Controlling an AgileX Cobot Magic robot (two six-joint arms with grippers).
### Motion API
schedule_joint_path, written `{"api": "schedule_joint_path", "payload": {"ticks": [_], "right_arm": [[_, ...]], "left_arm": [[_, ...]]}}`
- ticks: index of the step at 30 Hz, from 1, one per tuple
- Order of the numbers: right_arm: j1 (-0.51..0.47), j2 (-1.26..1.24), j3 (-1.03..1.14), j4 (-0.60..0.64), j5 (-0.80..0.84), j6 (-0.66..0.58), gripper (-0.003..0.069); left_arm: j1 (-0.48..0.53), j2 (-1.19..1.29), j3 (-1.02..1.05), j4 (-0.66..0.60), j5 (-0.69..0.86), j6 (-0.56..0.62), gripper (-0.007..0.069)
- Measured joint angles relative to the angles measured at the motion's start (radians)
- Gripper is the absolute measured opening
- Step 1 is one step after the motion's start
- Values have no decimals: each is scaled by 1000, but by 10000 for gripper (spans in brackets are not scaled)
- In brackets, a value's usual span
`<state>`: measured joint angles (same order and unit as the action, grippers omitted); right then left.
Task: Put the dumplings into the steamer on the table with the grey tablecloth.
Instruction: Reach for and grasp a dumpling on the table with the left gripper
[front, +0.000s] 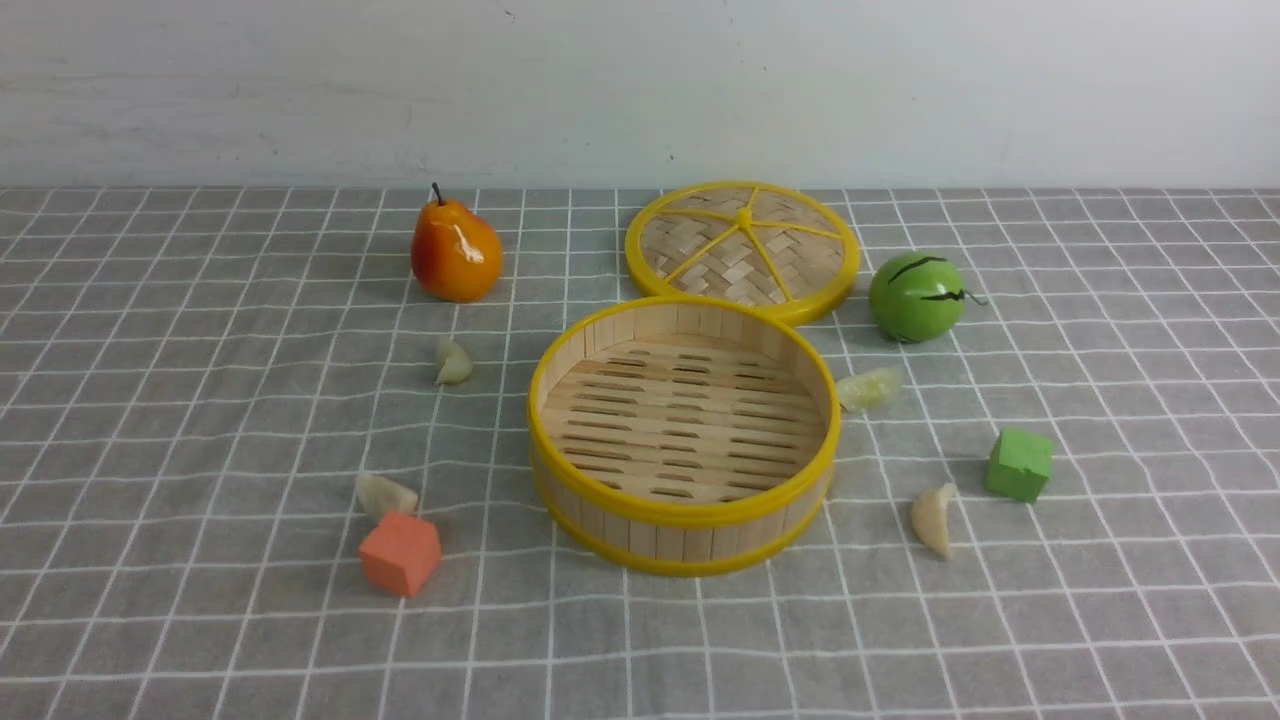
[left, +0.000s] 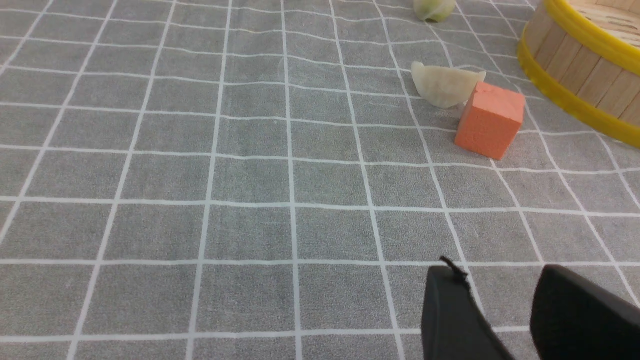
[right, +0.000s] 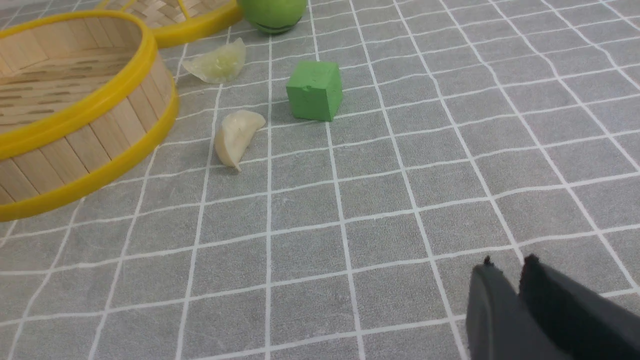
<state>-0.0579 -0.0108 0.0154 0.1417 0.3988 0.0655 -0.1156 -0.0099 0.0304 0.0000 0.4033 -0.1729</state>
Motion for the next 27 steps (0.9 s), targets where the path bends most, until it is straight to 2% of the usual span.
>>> {"api": "schedule_joint_path", "payload": {"ticks": [27], "right_arm": [[0,0,0,0,0,0,118]], "left_arm": [[0,0,0,0,0,0,237]]}}
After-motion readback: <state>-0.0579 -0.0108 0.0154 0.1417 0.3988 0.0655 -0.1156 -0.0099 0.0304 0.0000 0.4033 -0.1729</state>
